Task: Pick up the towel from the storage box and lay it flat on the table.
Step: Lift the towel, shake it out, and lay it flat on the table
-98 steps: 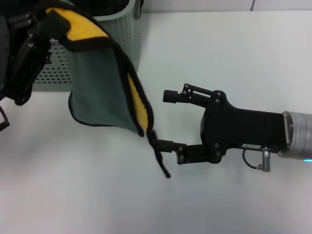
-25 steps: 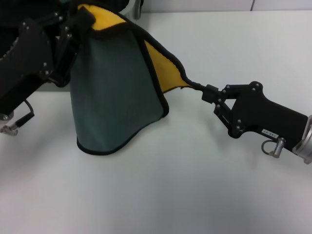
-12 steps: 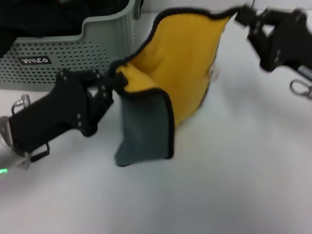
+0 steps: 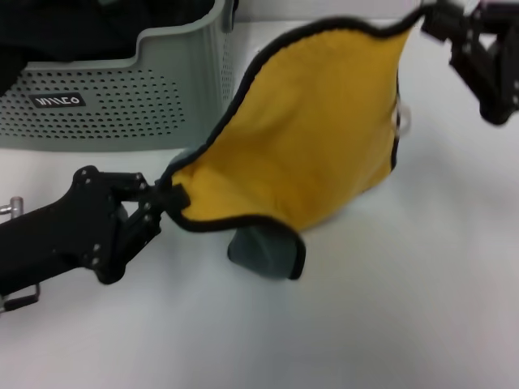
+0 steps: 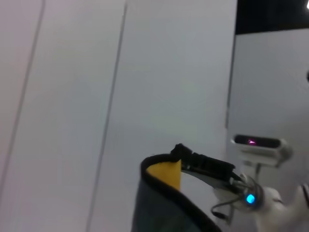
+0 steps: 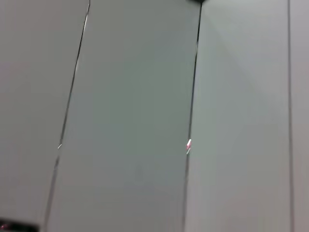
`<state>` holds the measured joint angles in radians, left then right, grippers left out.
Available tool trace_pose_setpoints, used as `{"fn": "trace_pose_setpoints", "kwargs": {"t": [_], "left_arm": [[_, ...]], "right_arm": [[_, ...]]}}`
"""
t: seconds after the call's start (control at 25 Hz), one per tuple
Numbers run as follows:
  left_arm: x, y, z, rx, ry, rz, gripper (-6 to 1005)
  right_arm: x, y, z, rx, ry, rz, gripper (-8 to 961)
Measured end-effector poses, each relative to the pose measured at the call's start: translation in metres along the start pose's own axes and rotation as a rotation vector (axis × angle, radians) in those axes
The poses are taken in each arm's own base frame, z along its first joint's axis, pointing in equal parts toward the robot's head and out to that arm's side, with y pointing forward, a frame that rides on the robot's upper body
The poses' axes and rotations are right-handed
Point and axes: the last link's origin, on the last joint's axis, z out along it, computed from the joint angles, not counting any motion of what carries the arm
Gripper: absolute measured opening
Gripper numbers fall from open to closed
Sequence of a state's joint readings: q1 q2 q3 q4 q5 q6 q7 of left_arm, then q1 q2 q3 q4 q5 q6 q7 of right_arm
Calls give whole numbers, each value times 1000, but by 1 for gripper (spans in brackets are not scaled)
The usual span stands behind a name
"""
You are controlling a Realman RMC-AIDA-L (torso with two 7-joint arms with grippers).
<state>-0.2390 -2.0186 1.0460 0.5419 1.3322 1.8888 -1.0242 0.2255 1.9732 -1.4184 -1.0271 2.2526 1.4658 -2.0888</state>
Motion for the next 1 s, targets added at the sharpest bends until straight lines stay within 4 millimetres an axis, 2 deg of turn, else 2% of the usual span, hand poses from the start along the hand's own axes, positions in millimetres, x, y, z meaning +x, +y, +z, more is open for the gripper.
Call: {"fn": "trace_pose_setpoints", "kwargs": {"t": [0.16,0.4,0.64,0.8,0.88,1.0], "left_arm": [[14,6,-4,-93,-87,2,40],[45,20,-9,-196,-209,-3,40],[67,33,1,-278,-284,-87,40],[82,58,10,-429,-319,-89,40],[91,74,6,-497,-313,-65,40],[99,87,-2,-503,-293,-39,40]], "right_arm": [[-8,16,-11,-64,101,44,10],[-43,46,-31,-155,153,49,13],[-64,70,-36,-302,132,133,15],[-70,81,-36,-345,109,178,17],[-71,86,-38,-353,82,201,18],[-70,88,-43,-346,53,234,19]]}}
